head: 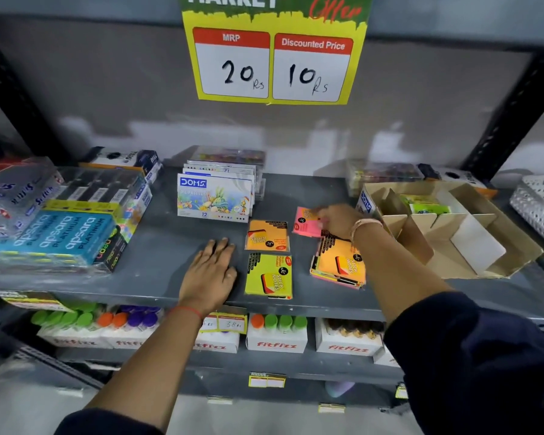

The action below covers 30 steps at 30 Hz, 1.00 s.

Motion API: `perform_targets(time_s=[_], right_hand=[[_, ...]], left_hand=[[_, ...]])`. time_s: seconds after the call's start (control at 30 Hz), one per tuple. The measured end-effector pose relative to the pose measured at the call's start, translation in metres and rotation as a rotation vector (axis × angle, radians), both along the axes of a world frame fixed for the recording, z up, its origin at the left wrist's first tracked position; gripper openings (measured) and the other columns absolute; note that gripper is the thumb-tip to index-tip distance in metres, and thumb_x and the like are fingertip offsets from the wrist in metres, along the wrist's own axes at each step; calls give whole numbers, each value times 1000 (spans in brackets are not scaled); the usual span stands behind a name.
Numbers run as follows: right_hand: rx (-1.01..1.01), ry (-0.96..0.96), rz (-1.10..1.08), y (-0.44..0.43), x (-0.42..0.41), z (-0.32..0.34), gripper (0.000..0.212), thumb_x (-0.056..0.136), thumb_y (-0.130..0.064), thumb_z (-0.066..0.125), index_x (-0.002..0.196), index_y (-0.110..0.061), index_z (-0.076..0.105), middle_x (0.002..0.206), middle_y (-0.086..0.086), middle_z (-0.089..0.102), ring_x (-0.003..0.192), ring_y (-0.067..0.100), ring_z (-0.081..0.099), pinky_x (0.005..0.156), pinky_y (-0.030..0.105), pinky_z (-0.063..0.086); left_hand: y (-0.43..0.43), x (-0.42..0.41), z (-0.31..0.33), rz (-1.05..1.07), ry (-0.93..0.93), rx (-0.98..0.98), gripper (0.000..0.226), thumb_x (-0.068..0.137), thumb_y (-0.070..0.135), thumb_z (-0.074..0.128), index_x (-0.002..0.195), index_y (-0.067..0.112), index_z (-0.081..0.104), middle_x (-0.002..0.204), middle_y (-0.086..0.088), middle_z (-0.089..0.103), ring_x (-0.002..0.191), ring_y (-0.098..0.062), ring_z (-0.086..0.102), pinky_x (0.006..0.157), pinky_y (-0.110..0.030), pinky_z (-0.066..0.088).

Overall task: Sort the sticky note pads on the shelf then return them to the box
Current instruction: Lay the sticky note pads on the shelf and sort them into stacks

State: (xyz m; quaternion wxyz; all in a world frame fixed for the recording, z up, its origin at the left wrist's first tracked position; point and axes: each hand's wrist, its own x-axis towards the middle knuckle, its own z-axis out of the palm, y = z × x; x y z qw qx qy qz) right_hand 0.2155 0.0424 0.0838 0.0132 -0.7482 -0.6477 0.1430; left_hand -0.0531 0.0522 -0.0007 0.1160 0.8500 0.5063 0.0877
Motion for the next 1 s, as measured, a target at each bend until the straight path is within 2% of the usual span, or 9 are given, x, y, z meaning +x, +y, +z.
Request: perform_targets(time_s=[0.07, 0.13, 0.27, 0.4, 0.6, 0.73, 0.8, 0.9, 1.0], right_hand=[[16, 49, 12, -9, 4, 11, 41, 93, -26, 52, 129, -7, 52, 123, 8, 59, 113, 25, 54, 90, 27, 44], [-89, 98, 6, -20, 8, 21, 56, 82, -37, 66, 129, -11, 54, 128, 11, 60, 118, 29, 54, 100, 35, 43], [-340, -101, -16, -47, -1, 16, 94, 65, -40, 80, 142, -13, 34, 145, 9, 44, 131, 28, 43, 108, 36, 38], [-261, -142, -27, -59, -5, 7, 83, 63, -34, 83, 132, -9, 43, 133, 12, 53, 121, 29, 50, 98, 36, 44], [-197, -54, -42, -63, 5, 25, 91, 68, -33, 80, 142, -10, 33, 146, 12, 41, 134, 28, 38, 107, 33, 34], [-110, 127, -57, -51, 5, 33, 90, 58, -46, 81, 135, -12, 46, 134, 10, 55, 123, 29, 50, 100, 34, 40], [-58, 298, -78, -42, -1, 34, 91, 59, -45, 80, 137, -15, 44, 135, 6, 54, 124, 26, 49, 104, 36, 38], [-2, 477, -74, -26, -21, 29, 78, 70, -27, 79, 137, -19, 39, 135, 4, 49, 122, 21, 47, 103, 33, 38], [40, 374, 4, -7, -48, 16, 64, 70, -27, 79, 126, -19, 48, 127, 2, 53, 110, 18, 49, 92, 29, 41]], left_hand=[[-1, 1, 1, 5, 8, 13, 91, 61, 45, -3, 143, 15, 22, 157, -3, 18, 147, -22, 10, 120, -34, 9], [-1, 2, 2, 7, 16, 12, 82, 69, 42, 1, 143, 15, 22, 157, -3, 18, 147, -22, 10, 120, -35, 8], [-4, 1, 5, 2, 37, -4, 70, 76, 32, 13, 144, 15, 21, 158, -3, 15, 147, -21, 8, 121, -35, 7], [-5, 1, 7, -7, 49, -18, 71, 76, 33, 11, 145, 15, 17, 158, -3, 13, 147, -22, 5, 120, -36, 5], [-6, 1, 7, -9, 40, -25, 71, 76, 32, 11, 145, 14, 17, 158, -4, 13, 147, -23, 5, 120, -36, 4], [-5, 1, 7, -6, 51, -25, 71, 76, 33, 11, 145, 14, 17, 158, -3, 12, 147, -22, 6, 120, -36, 4], [-5, 1, 6, -5, 48, -18, 73, 76, 35, 9, 145, 14, 18, 158, -4, 13, 147, -22, 6, 120, -36, 5], [-4, 0, 5, -2, 51, 6, 83, 69, 44, -1, 144, 15, 18, 158, -3, 14, 147, -22, 8, 120, -35, 6], [-3, -1, 4, -6, 63, 17, 94, 60, 47, -9, 144, 17, 17, 158, -2, 14, 147, -22, 8, 120, -34, 7]])
